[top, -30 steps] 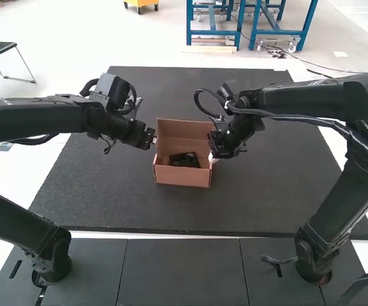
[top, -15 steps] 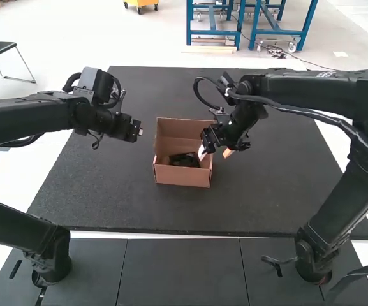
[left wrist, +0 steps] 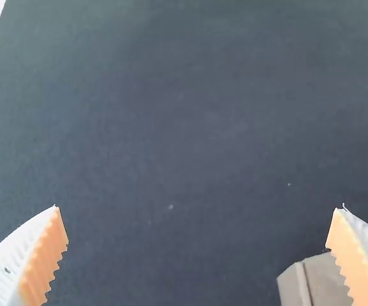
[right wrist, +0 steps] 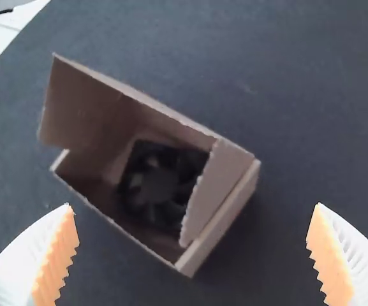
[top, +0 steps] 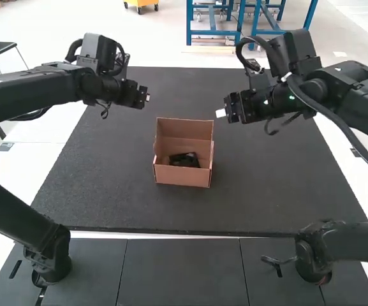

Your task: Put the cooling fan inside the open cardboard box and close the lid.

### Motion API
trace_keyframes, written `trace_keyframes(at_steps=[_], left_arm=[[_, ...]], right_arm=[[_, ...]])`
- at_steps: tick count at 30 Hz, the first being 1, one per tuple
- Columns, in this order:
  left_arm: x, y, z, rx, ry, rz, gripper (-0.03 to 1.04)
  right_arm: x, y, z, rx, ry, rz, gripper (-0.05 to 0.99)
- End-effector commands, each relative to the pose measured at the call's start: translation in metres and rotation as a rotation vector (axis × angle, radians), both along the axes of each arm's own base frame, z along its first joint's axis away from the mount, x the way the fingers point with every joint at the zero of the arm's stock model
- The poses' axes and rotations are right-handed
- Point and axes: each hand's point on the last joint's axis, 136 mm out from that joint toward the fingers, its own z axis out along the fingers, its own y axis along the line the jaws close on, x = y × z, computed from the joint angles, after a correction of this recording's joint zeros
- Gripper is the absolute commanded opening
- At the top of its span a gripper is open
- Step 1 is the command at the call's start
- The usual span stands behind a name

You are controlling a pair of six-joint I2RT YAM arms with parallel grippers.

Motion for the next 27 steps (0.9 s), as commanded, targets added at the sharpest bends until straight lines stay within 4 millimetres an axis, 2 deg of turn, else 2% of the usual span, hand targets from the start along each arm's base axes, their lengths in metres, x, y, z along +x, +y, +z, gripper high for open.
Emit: trace_keyframes(at_steps=[1, 5, 9, 12, 20, 27], left_arm=[[0.006, -0.02, 0.016, -0.01, -0.031, -0.041, 0.96], [0.005, -0.048, 0.016, -0.024, -0.019, -0.097, 0.96], [-0.004, -0.075, 0.015, -0.024, -0.002, -0.163, 0.96], [-0.012, -0.086, 0.013, -0.016, 0.021, -0.197, 0.96], [-0.031, -0.086, -0.005, 0.002, 0.118, -0.217, 0.96], [-0.034, -0.083, -0.018, 0.004, 0.144, -0.211, 0.96]], right_arm=[[-0.002, -0.009, -0.004, -0.042, -0.008, -0.022, 0.81], [-0.011, -0.016, 0.004, -0.037, -0.025, -0.025, 0.82], [-0.022, -0.022, -0.004, -0.062, 0.014, -0.024, 0.84], [-0.026, -0.025, -0.002, -0.061, 0.011, -0.025, 0.85], [-0.026, -0.026, 0.002, -0.058, 0.002, -0.028, 0.85], [-0.026, -0.027, 0.003, -0.056, 0.001, -0.03, 0.85]])
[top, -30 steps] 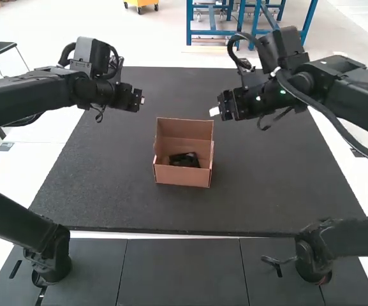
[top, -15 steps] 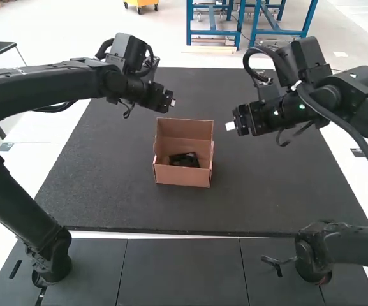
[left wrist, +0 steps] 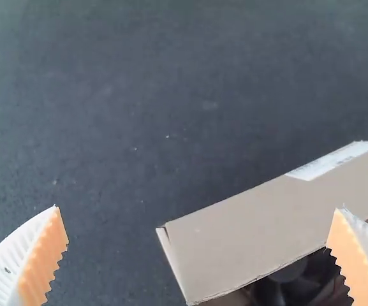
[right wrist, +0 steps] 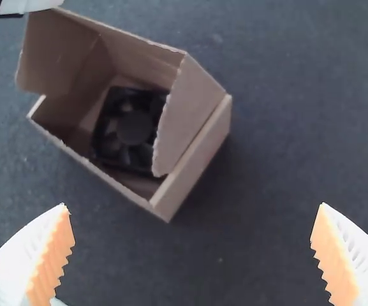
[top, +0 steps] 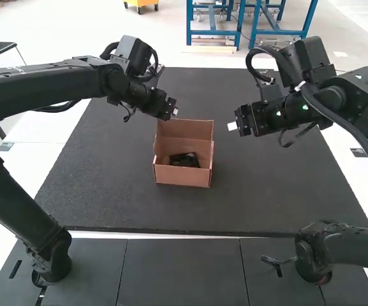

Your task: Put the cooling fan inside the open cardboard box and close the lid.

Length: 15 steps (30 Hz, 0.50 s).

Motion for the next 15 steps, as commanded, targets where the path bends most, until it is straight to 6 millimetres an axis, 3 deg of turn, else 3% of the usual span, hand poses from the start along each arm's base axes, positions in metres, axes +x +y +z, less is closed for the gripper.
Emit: trace_keyframes(at_steps=[1, 11, 15], left_arm=[[-0.003, -0.002, 0.001, -0.02, 0.002, -0.006, 0.96], [-0.008, -0.002, -0.012, -0.026, 0.035, -0.012, 0.96], [-0.003, -0.005, 0.001, -0.054, -0.009, -0.009, 0.96]], right_arm=[[0.0, -0.001, 0.012, 0.008, -0.037, 0.001, 0.85], [-0.002, -0.002, 0.01, 0.0, -0.026, 0.003, 0.85], [-0.002, -0.002, 0.009, -0.001, -0.022, 0.002, 0.85]])
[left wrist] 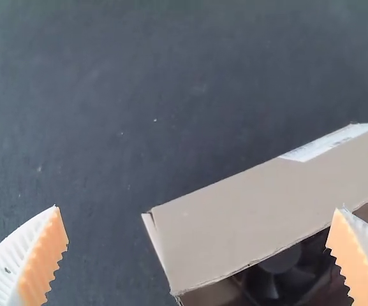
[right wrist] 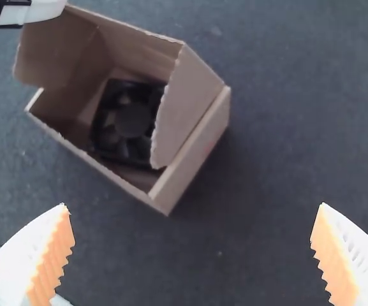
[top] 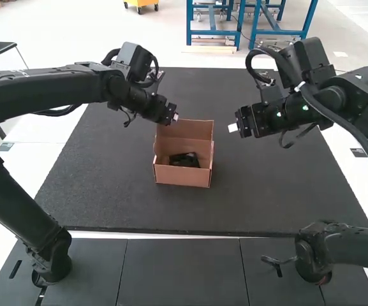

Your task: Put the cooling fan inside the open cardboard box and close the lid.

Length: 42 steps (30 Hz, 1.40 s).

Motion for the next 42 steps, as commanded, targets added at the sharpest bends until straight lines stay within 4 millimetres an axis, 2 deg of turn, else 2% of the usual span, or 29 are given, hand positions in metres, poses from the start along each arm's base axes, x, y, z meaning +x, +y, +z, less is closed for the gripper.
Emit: trace_keyframes(at_steps=[1, 4, 7, 16, 23, 30, 36, 42], left_arm=[[0.004, -0.005, 0.023, -0.057, -0.058, 0.003, 0.96], [0.009, -0.007, 0.045, -0.098, -0.129, 0.002, 0.96], [0.01, -0.008, 0.049, -0.108, -0.146, 0.002, 0.96], [0.022, -0.006, 0.015, -0.078, -0.098, 0.018, 0.96], [0.035, 0.001, 0.003, -0.062, -0.079, 0.044, 0.96], [0.023, 0.005, -0.007, -0.016, -0.007, 0.014, 0.96], [0.013, 0.009, -0.005, 0.009, 0.025, 0.0, 0.96], [0.005, 0.013, -0.017, 0.031, 0.062, -0.008, 0.96]], right_arm=[[0.0, -0.001, 0.01, 0.004, -0.032, 0.003, 0.85], [-0.001, -0.002, 0.005, -0.003, -0.021, 0.003, 0.85], [-0.001, -0.001, 0.004, -0.003, -0.021, 0.003, 0.85], [-0.003, -0.003, 0.004, -0.009, -0.012, 0.003, 0.85], [-0.004, -0.003, 0.002, -0.014, -0.004, 0.003, 0.85], [-0.004, -0.003, -0.001, -0.017, 0.001, 0.003, 0.85], [-0.001, -0.002, -0.005, -0.019, 0.005, 0.003, 0.85], [0.001, 0.0, -0.005, -0.017, 0.001, 0.003, 0.85]])
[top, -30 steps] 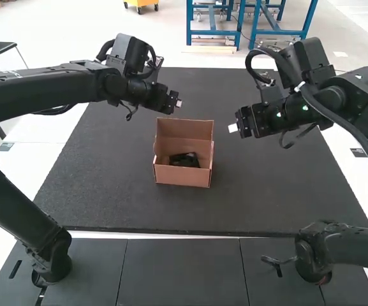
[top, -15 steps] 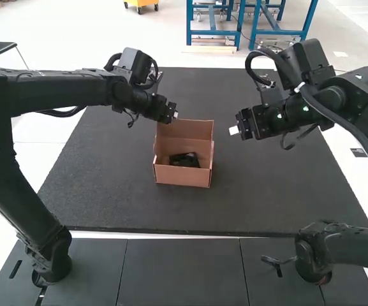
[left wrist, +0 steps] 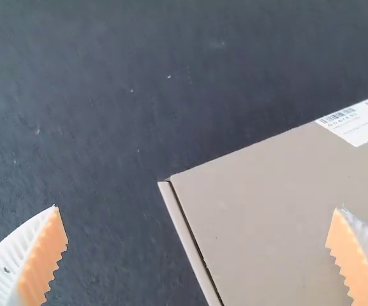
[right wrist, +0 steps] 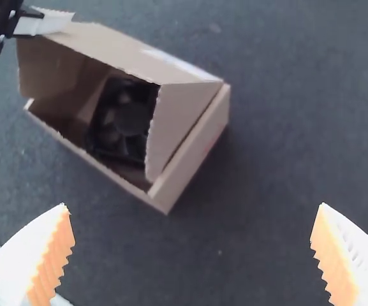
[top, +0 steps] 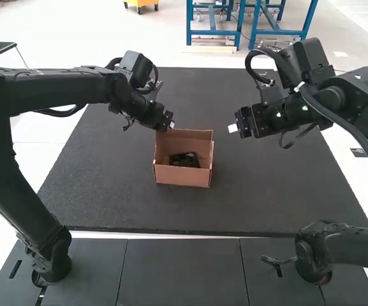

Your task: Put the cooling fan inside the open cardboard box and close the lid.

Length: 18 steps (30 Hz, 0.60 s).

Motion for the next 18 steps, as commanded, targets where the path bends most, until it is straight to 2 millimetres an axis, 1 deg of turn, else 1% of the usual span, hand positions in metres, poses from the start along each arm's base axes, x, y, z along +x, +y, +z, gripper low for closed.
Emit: trace_keyframes(at_steps=[1, 11, 18], left_arm=[[0.0, 0.0, 0.016, -0.019, -0.034, -0.018, 0.96], [-0.017, 0.002, -0.016, -0.001, 0.038, -0.035, 0.96], [-0.021, 0.004, -0.029, 0.003, 0.053, -0.031, 0.96]], right_arm=[[0.001, 0.0, -0.004, -0.015, -0.002, 0.006, 0.85], [-0.001, -0.001, -0.003, -0.014, -0.001, 0.007, 0.85], [-0.004, -0.003, -0.004, -0.01, -0.003, 0.003, 0.85]])
